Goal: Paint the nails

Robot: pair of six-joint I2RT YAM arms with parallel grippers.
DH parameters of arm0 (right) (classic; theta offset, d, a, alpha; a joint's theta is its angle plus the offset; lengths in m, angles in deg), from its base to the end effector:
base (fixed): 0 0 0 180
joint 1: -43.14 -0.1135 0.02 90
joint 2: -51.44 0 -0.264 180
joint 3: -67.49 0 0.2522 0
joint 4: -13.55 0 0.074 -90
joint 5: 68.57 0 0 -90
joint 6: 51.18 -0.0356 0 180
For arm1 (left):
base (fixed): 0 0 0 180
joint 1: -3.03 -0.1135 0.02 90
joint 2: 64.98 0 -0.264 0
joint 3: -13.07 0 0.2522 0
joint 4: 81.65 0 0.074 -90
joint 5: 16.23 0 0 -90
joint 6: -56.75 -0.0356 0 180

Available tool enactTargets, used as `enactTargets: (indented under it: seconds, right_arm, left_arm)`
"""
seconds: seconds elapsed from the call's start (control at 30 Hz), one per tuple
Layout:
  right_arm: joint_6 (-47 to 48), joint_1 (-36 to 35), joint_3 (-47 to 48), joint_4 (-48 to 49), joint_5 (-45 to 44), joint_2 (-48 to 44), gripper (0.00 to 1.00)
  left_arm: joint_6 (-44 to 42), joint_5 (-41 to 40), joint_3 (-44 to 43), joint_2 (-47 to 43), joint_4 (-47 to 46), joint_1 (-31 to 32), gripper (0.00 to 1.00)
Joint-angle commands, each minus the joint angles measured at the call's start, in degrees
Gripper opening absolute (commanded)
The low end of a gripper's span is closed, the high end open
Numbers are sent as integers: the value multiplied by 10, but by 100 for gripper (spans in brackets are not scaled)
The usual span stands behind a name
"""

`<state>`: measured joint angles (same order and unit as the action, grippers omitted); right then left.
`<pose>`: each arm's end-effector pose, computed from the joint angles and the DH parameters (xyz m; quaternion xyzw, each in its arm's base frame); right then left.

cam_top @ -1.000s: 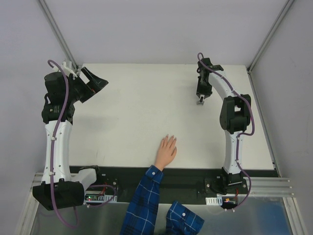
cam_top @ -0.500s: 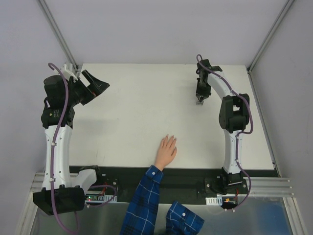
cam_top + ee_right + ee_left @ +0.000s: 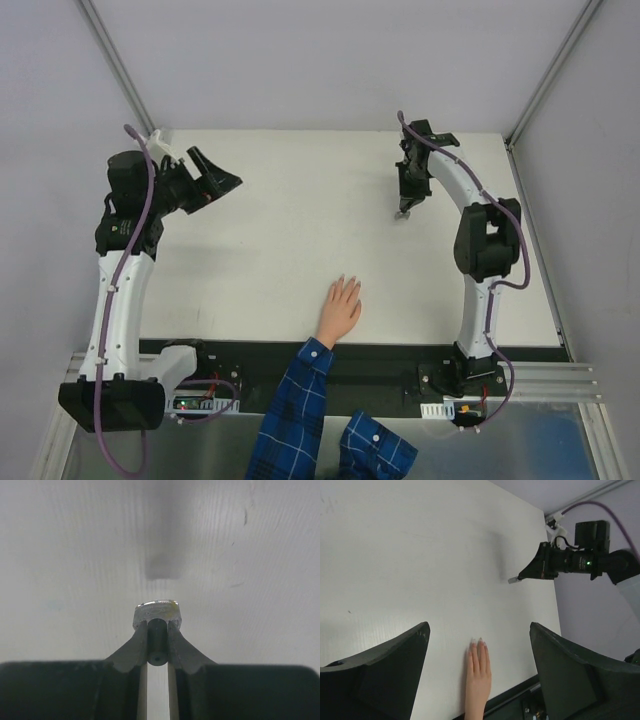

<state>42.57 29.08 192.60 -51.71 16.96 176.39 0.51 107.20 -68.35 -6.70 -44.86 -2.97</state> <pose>0.4561 0.1114 0.2313 -0.1427 0.9653 -0.0186 0.2180 0.2148 0.0029 0.4127 -0.0889 0.7685 -0.3615 0.5204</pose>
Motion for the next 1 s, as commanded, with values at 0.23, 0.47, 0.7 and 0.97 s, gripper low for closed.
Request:
enactTargets:
  seconds: [0.23, 0.47, 0.7, 0.97]
  right_arm:
    - [-15, -11, -94, -119, 225, -249, 1]
    - [-63, -39, -86, -150, 355, -312, 1]
    - [-136, -44, -64, -141, 446, -327, 1]
    - [-196, -44, -33, -128, 436, -336, 1]
  left_arm:
    - [-277, -68, -2, 112, -140, 311, 80]
    - [-271, 79, 58, 161, -422, 327, 77]
    - [-246, 135, 52, 225, -511, 365, 64]
    - [-239, 177, 48, 242, -541, 391, 51]
